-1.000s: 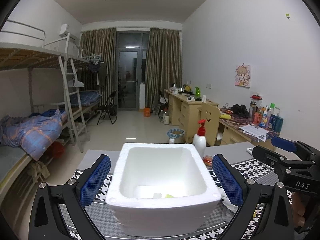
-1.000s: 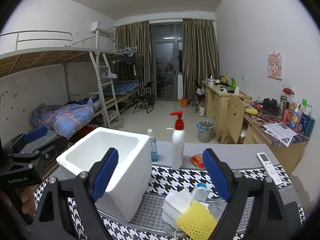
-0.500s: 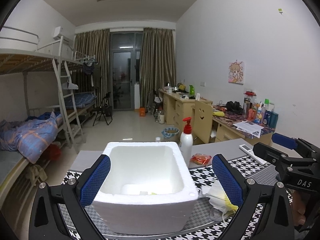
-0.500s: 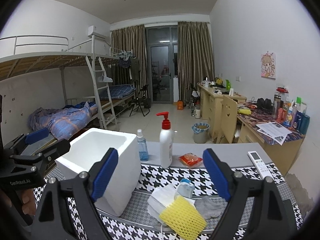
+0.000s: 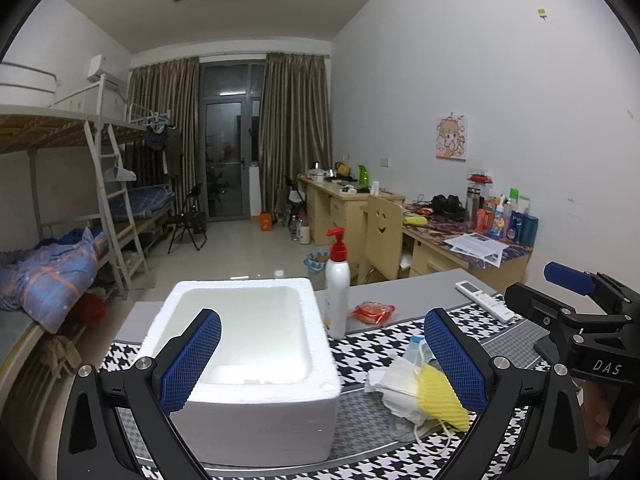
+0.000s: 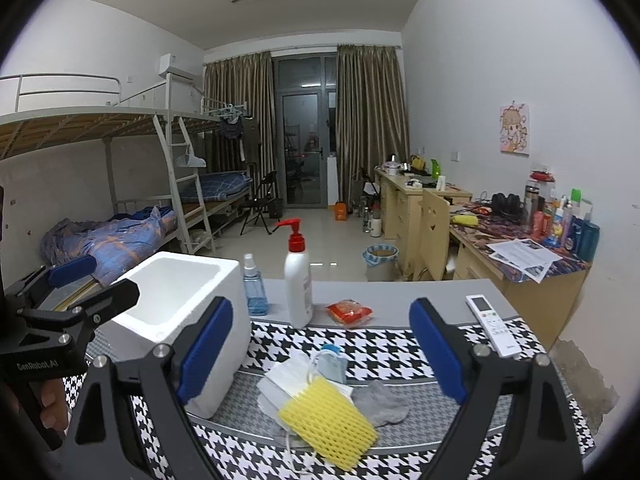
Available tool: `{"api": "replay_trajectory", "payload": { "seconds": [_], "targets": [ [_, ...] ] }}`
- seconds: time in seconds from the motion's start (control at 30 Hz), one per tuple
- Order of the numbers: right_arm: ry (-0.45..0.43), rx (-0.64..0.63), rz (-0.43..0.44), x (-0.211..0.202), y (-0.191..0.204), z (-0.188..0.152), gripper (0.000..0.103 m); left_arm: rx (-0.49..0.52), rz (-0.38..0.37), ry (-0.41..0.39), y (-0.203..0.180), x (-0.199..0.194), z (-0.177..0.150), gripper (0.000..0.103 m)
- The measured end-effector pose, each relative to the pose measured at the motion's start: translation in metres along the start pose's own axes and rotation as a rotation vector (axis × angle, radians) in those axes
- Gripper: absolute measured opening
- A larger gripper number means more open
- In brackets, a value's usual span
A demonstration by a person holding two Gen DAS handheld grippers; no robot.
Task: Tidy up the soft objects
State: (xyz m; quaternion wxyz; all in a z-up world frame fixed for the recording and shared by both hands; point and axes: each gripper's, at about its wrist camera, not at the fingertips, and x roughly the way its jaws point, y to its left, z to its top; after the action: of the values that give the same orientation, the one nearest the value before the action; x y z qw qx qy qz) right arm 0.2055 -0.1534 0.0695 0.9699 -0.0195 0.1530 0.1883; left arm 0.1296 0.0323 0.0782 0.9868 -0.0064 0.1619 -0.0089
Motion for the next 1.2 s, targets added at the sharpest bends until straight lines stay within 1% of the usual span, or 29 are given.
{"api": "replay_trajectory", "payload": {
  "seconds": [0.3, 0.63, 0.8, 1.03, 1.2],
  "targets": [
    [0.005, 0.014, -0.036, -0.003, -0.019, -0.004, 0.093, 0.014, -0.037, 0.009, -0.015, 0.004, -0.003, 0.102],
    [0.014, 0.021, -0.055, -0.005, -0.032, -0.012, 0.093, 0.017, -0.076, 0.029, -0.025, 0.013, -0.006, 0.102],
    [0.024, 0.007, -0.07, -0.003, -0.034, -0.017, 0.093, 0.017, -0.089, 0.048, -0.031, 0.02, -0.009, 0.102],
    [0.049, 0.009, -0.069, 0.004, -0.041, -0.025, 0.093, 0.018, -0.099, 0.07, -0.035, 0.03, -0.012, 0.102],
    [0.059, 0.01, -0.082, 0.006, -0.048, -0.029, 0.093, 0.021, -0.121, 0.097, -0.041, 0.039, -0.018, 0.102]
  ]
}}
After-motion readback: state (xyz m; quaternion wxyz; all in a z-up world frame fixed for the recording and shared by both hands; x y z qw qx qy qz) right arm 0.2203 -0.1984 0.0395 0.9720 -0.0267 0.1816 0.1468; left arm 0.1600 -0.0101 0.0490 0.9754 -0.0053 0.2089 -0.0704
